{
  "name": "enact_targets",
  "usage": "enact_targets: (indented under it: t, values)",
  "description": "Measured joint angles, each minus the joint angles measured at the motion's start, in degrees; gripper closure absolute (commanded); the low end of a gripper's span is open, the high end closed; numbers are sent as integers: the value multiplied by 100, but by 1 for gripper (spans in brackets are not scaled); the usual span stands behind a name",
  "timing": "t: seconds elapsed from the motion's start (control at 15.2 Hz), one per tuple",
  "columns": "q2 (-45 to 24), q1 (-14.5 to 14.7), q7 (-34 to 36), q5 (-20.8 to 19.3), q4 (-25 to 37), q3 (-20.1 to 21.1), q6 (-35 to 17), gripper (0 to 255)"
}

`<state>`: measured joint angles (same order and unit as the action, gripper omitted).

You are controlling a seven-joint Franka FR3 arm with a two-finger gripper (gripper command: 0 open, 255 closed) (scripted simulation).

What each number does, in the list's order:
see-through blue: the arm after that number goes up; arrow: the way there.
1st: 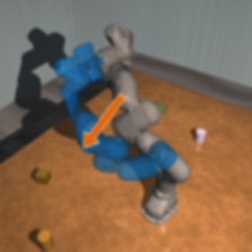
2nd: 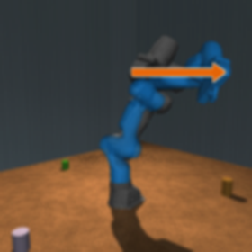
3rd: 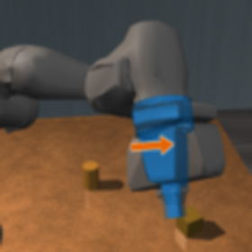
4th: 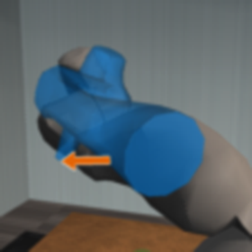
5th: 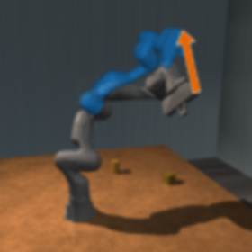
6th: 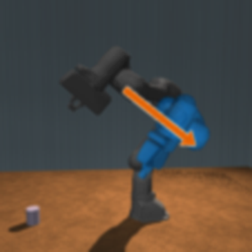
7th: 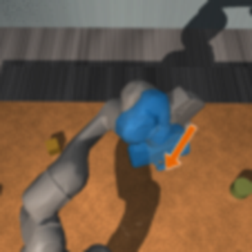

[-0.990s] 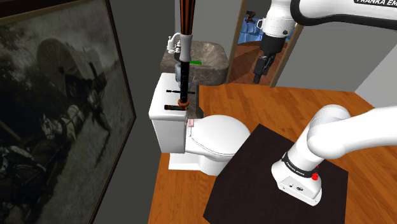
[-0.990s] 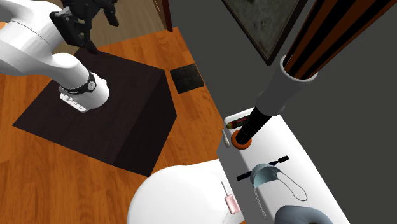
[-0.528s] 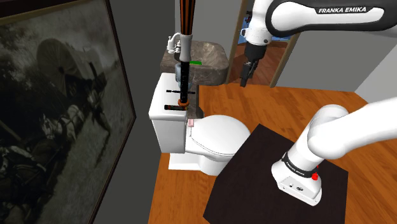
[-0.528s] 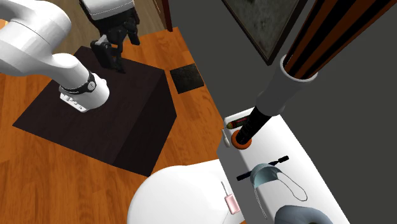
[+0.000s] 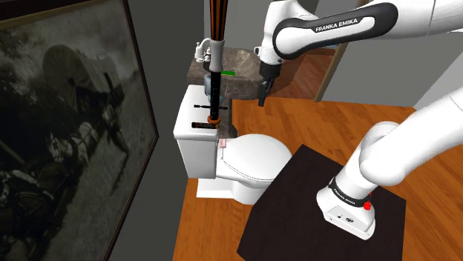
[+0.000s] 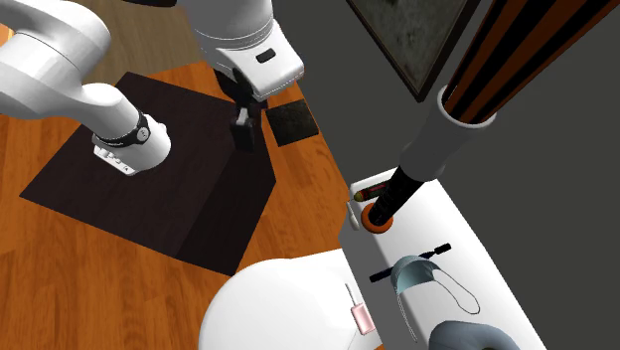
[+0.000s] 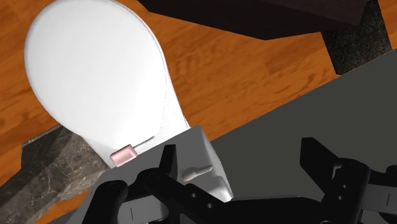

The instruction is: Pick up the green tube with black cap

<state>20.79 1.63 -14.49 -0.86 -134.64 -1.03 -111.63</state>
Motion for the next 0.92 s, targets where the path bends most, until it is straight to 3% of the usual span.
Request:
enact_targets:
  t: [0.53,0.92]
  values:
    - [-1744,135,-623,3,839,5,-907,0]
    - [-3076,213,-1021,-9,1789,90,-1293,0]
